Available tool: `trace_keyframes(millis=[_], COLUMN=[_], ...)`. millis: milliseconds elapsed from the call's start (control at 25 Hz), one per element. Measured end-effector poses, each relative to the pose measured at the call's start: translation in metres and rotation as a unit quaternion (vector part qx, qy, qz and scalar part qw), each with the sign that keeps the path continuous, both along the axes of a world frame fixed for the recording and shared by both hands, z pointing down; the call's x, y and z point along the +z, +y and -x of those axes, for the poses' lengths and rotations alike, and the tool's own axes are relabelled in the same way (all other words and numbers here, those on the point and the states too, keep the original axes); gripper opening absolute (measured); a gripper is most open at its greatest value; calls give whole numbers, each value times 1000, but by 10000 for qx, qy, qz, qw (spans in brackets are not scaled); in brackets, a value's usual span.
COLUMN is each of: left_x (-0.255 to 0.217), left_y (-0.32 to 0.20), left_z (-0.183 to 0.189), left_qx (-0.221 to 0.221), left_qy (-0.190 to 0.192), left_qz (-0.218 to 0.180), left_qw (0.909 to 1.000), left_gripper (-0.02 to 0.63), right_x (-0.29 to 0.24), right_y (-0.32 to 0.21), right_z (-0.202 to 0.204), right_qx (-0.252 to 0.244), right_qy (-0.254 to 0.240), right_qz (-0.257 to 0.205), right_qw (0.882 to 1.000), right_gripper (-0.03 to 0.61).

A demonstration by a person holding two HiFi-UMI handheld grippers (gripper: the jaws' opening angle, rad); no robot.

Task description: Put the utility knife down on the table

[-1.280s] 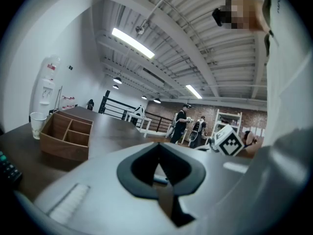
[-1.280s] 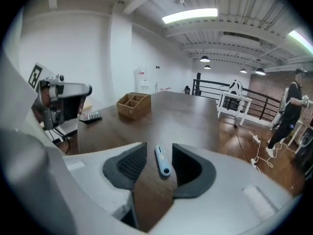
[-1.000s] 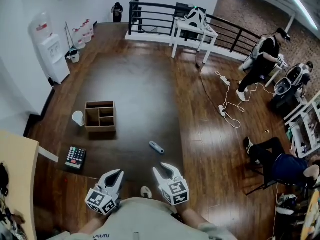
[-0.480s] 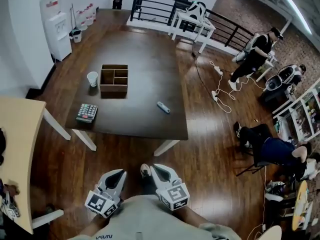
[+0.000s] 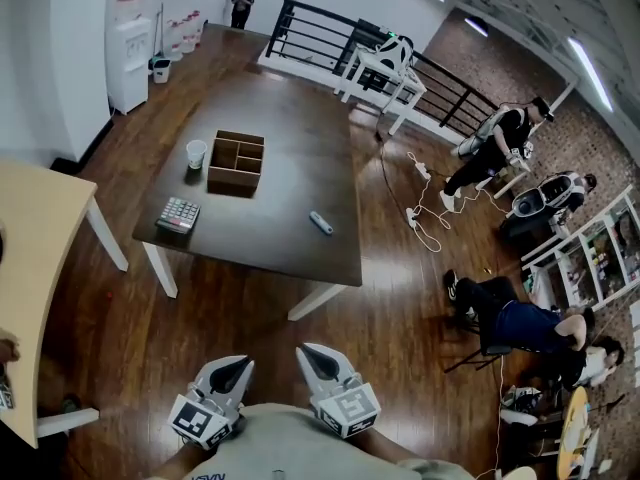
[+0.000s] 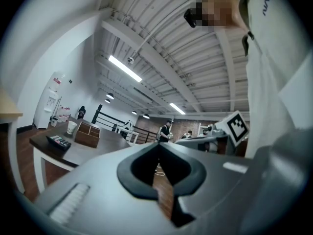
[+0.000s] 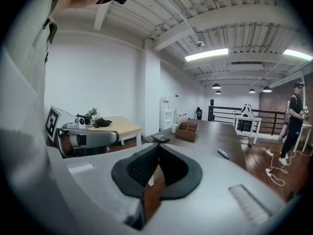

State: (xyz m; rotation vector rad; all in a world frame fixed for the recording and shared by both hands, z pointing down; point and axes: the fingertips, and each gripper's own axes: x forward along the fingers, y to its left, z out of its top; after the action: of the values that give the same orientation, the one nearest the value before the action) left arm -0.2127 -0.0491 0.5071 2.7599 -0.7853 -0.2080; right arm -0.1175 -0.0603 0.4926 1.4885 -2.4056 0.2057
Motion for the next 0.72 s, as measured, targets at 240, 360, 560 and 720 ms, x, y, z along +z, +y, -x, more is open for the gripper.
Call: trace_keyframes(millis=[240,360,560,720], left_x=[2,3,6,-9], left_y=[28,51,77,93], left_z=[-22,-40,-85,-131], left_qx=[276,459,683,505], left_qy=[-119,-189,-365,-251], left_qz=[-6,82,73,17], left_qw=[9995,9987,9970,9984], left_gripper=[2,2,2,2], right_x=[-3,0,-3,0], right_y=[36,58,92,112], right_z=[-21,-36,-70,-110], right_qx=[229,345,368,206], right_qy=[-222,-291,-387,-426], right_qz=[-80,-83,-163,-310], right_qw=[9995,9989,9984,9984], right_gripper=[2,3,2,2])
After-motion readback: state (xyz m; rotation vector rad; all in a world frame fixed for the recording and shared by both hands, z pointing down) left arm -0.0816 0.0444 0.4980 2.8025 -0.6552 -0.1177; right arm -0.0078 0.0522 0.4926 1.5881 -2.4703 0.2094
